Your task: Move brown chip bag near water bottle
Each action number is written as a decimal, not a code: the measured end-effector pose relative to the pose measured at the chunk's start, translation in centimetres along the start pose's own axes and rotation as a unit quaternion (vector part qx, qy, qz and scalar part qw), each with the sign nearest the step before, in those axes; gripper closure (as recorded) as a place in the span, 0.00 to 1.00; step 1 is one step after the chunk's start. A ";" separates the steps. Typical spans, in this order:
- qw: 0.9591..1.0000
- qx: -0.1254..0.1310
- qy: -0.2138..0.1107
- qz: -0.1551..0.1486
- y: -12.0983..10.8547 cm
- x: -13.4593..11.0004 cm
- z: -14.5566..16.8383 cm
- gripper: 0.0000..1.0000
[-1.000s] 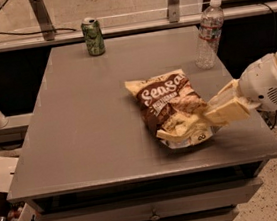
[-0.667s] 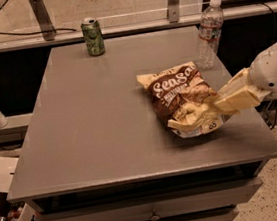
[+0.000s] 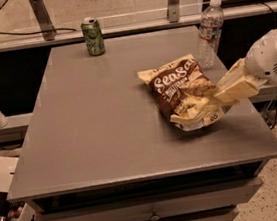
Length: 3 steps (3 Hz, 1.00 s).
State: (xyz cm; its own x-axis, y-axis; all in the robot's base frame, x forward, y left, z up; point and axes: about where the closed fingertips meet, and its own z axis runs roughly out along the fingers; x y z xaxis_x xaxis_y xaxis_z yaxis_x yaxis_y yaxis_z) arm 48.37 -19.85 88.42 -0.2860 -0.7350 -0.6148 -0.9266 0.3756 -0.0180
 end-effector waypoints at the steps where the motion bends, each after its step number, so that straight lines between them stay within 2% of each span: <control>1: 1.000 -0.010 0.009 -0.018 -0.3 -0.9 0.8 1.00; 3: 0.999 -0.014 0.025 -0.024 -2.6 -0.6 1.7 1.00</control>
Offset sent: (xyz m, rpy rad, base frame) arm 0.0332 0.0095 -0.0138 -0.0512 0.0213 0.0667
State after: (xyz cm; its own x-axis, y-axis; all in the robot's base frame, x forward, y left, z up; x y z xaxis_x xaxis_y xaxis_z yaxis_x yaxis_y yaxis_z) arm 51.37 -19.42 87.49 -0.2523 -0.7793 -0.5737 -0.9459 0.3236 -0.0236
